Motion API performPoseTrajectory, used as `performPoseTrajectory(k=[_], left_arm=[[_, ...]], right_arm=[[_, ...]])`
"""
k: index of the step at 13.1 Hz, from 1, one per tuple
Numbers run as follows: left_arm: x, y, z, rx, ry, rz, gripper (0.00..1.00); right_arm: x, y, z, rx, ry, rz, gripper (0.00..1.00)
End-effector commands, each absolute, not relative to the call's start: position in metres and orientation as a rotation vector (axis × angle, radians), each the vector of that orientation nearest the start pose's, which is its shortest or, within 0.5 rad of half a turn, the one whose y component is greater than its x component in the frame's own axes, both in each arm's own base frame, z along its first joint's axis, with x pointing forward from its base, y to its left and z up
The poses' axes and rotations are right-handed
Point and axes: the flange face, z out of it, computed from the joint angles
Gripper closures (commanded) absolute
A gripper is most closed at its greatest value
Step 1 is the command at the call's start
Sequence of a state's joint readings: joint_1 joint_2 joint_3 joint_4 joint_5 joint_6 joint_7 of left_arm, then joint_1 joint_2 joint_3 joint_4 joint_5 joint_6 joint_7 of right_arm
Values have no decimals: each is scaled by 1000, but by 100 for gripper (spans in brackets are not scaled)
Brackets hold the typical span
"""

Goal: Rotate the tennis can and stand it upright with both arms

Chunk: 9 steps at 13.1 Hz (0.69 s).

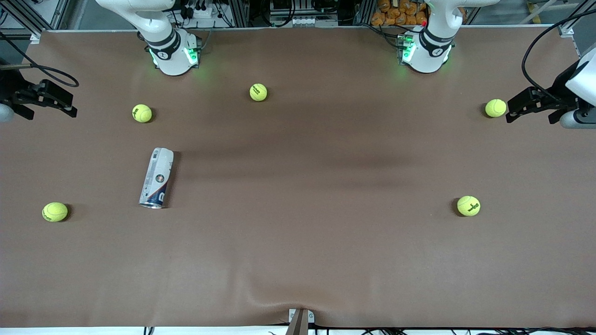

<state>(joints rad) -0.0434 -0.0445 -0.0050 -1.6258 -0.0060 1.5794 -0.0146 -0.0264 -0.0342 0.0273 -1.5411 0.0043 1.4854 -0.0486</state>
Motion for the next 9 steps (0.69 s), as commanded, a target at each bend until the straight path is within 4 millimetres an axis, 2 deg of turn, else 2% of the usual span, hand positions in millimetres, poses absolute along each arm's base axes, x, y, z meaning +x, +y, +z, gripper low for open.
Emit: performPoseTrajectory(k=[1,3,5,6,8,9], left_arm=[[544,-29,626,-3136,67,9,0],[544,-30,626,-3136,67,9,0],[544,-31,626,-3133,72,9,0],[544,-32,626,-3133,72,9,0],[545,-31,625,-3129,84,11,0],[545,-31,625,-3128,77,14,0]], right_arm=[[534,-3,650,-3146,-86,25,0],[534,-3,650,-3148,-86,25,0],[546,-4,631,-3147,-89,73,0],[549,-3,631,-3148,-93,71,0],[561,-4,602,-3144,-91,171,0],[564,-3,595,-3140,-96,193,0]])
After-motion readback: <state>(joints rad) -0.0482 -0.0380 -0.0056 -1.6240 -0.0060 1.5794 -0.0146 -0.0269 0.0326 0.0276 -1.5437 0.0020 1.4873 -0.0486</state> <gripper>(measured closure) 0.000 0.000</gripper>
